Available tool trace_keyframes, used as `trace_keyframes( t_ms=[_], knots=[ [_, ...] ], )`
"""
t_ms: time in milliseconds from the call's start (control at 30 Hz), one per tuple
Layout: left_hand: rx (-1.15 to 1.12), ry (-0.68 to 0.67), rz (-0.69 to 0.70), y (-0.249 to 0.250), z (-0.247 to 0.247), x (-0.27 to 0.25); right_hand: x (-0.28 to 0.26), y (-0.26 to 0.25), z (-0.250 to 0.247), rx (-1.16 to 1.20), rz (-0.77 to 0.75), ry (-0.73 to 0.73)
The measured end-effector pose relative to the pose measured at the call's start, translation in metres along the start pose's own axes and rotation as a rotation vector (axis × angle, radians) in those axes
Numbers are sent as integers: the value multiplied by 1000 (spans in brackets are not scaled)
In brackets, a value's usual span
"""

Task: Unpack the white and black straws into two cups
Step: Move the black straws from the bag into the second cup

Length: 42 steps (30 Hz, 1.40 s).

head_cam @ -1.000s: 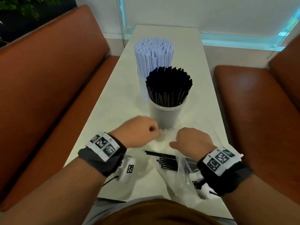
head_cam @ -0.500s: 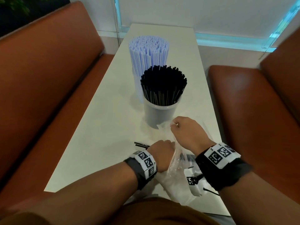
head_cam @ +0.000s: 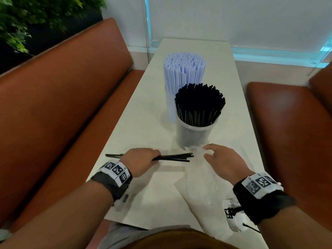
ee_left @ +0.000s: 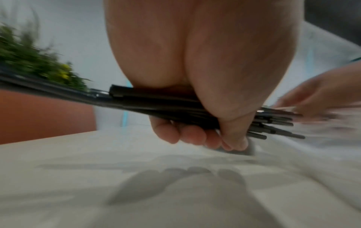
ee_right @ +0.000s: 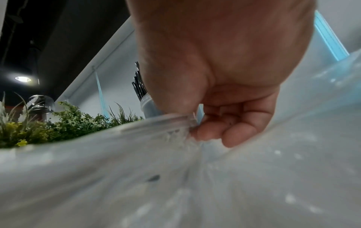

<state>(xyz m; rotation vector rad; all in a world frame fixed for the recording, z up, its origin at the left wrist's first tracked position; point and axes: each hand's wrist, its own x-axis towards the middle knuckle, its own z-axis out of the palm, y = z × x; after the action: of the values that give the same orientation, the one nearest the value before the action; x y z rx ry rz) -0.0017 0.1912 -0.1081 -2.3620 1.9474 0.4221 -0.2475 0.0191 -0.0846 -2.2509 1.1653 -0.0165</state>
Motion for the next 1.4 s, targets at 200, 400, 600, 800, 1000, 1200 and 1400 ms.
trace_keyframes(
  t_ms=[200, 400, 600, 800, 1000, 1200, 1400],
  knots=[
    [-66, 222, 58, 7, -11, -11, -15, -31, -11, 623, -263, 478],
    [-99, 433, 250, 82, -34, 8, -18, -59, -8, 782, -248, 204],
    [-769, 589, 194, 98, -89, 8, -16, -53, -35, 1294, -47, 152],
    [-1790, 814, 441, 124, -154, 7, -18, -66, -32, 1435, 97, -131],
    [-1876, 768, 300, 139, -136, 27, -22, -75, -39, 1442, -46, -311],
    [-1994, 691, 167, 128, -127, 27, -29, -67, -38, 699, -406, -223],
    [-2036, 660, 246, 115, -137, 21, -26, -61, -23, 354, -353, -83]
  ],
)
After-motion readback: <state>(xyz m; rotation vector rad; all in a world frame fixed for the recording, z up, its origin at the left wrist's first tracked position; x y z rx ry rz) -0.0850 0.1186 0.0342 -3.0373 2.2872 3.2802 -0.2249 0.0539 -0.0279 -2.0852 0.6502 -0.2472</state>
